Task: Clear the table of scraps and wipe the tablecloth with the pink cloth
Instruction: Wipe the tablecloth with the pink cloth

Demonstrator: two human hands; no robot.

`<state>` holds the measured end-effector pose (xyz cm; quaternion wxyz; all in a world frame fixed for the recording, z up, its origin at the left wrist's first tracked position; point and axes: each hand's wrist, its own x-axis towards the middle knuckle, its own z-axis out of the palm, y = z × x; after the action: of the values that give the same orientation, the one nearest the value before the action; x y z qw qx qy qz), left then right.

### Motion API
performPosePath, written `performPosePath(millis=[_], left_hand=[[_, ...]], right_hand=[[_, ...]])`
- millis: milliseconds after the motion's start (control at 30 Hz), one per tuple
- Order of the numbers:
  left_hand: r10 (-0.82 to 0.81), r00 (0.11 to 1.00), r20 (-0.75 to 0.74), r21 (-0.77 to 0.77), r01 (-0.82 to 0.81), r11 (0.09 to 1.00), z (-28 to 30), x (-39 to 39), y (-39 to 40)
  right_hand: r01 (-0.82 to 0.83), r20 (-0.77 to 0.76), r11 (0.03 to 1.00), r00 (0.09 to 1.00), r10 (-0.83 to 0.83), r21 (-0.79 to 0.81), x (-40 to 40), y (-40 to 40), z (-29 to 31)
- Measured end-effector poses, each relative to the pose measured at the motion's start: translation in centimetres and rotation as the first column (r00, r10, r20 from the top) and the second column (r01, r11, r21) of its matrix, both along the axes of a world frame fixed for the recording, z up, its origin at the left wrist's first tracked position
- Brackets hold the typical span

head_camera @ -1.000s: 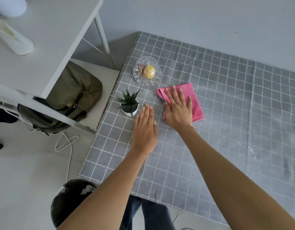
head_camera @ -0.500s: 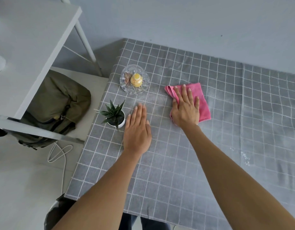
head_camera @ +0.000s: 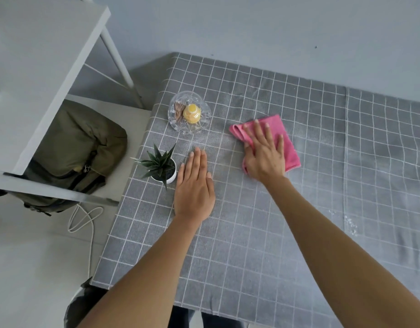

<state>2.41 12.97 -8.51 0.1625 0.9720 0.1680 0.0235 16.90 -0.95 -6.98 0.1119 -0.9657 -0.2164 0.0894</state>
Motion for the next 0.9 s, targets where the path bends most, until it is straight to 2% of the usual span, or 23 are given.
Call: performPosePath(millis=[67, 133, 300, 400, 467, 600, 733, 800, 900], left_hand=[[0.001, 1.000, -0.002, -0.002, -0.001, 1.000, 0.0, 0.0, 0.0], [0.006, 1.000, 0.000, -0.001, -0.006, 1.000, 0.0, 0.0, 0.0], [0.011, 1.000, -0.012, 0.008, -0.011, 1.000, 0.0, 0.0, -0.1], [0.007, 1.000, -0.017, 0.013, -0.006, 1.000, 0.0, 0.1, -0.1], [-0.002, 1.000, -0.020, 0.016, 0.002, 1.000, -0.1, 0.1, 0.0], [0.007, 1.000, -0.018, -0.013, -0.007, 1.000, 0.4, 0.8, -0.2], [-0.094, 0.995, 0.017, -0.106, 0.096, 0.990, 1.1, 4.8, -1.0], [-0.175, 0.985, 0.012, -0.136, 0.175, 0.975, 1.1, 7.6, -1.3], [-0.259, 0.965, -0.035, -0.086, 0.255, 0.963, 0.9, 11.8, -0.9]], right_hand=[[0.066, -0.011, 0.998, 0.998, -0.066, 0.001, 0.4, 0.4, 0.0], [0.062, -0.019, 0.998, 0.998, -0.062, 0.006, -0.6, 0.9, 0.1], [-0.139, -0.035, 0.990, 0.990, 0.138, -0.003, -3.5, 0.9, 0.2], [-0.174, -0.034, 0.985, 0.984, 0.174, -0.010, -2.6, 0.2, 0.0], [-0.107, -0.027, 0.994, 0.994, 0.106, -0.010, -1.4, -0.5, 0.0], [0.184, -0.045, 0.983, 0.982, -0.183, 0.022, 0.6, -3.2, 0.2], [0.447, -0.042, 0.895, 0.894, -0.446, 0.012, 1.1, -6.5, 0.2], [0.525, -0.048, 0.851, 0.850, -0.524, 0.020, 1.2, -7.1, 0.1], [0.587, -0.041, 0.808, 0.810, -0.586, 0.045, 1.3, -6.6, -0.2]])
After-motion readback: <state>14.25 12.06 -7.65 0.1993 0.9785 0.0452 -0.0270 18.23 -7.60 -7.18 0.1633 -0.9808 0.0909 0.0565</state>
